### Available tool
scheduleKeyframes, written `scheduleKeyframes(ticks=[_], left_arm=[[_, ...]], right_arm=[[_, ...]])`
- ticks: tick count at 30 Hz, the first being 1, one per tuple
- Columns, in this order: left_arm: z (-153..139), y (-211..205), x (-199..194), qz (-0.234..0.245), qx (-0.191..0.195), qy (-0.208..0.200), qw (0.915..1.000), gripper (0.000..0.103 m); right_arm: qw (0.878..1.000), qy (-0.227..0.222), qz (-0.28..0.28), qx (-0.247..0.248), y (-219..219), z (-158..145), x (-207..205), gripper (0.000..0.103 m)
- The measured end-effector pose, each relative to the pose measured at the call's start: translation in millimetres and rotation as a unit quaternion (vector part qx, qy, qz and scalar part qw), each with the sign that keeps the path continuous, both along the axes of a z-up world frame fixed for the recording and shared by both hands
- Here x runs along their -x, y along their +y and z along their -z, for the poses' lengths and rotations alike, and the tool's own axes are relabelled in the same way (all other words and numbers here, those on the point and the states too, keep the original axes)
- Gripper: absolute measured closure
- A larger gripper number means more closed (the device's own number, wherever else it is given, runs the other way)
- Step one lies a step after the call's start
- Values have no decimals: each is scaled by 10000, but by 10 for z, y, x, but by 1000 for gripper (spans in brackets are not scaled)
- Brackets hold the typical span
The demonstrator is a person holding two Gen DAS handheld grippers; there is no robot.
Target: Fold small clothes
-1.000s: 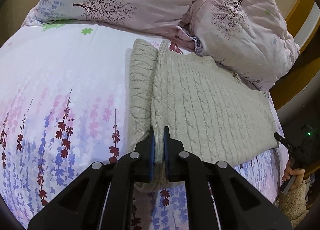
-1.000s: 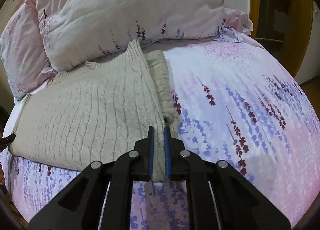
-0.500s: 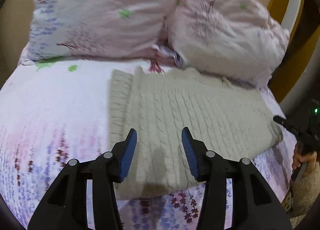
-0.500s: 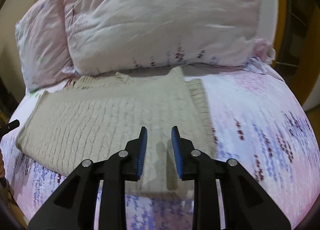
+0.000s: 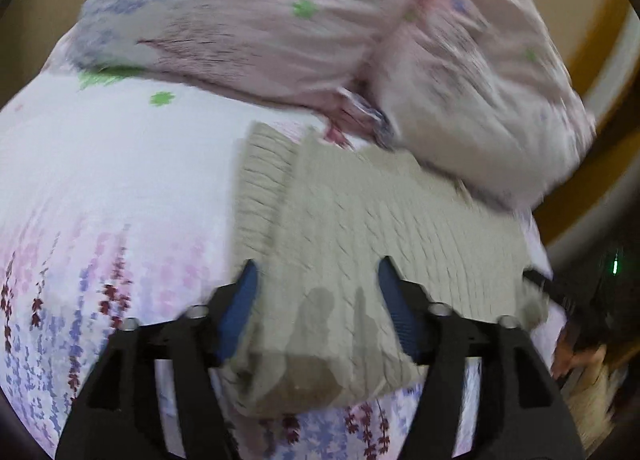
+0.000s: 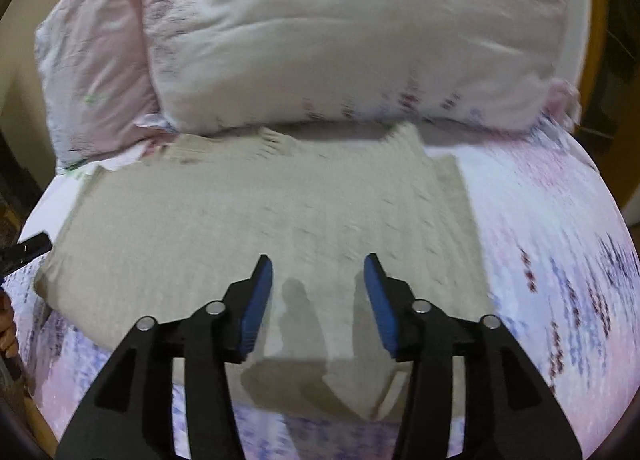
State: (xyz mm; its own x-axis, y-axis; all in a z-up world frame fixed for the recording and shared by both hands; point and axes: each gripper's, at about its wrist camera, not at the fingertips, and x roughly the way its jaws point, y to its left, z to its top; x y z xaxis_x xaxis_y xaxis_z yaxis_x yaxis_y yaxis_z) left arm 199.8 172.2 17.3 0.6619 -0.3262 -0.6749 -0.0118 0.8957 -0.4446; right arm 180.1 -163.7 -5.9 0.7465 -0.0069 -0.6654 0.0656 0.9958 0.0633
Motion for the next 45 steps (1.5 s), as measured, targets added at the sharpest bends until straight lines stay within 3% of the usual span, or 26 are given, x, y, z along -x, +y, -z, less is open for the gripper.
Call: scheduleKeyframes(ticks=[6,16,30,41,45], left_arm=[[94,302,-180,-437,798,292,9954,37],[299,350,-336,-505,1335,586,9880,36],[338,268,-395,-382,1395,521,9881,37],[293,132,-331,-280,1333,519,9893,47],[275,81,-339,-326,971,606,9929,56]], right_arm=[[9988,-24,-465,145,465,18,-227,53],[9956,113,-500,782,753,208,-451,46],[9958,104,-524,749,732,217,-458,45],[9957,103,-542,748,728,223,-460,44],[9957,104,-548,739,728,223,-454,44]])
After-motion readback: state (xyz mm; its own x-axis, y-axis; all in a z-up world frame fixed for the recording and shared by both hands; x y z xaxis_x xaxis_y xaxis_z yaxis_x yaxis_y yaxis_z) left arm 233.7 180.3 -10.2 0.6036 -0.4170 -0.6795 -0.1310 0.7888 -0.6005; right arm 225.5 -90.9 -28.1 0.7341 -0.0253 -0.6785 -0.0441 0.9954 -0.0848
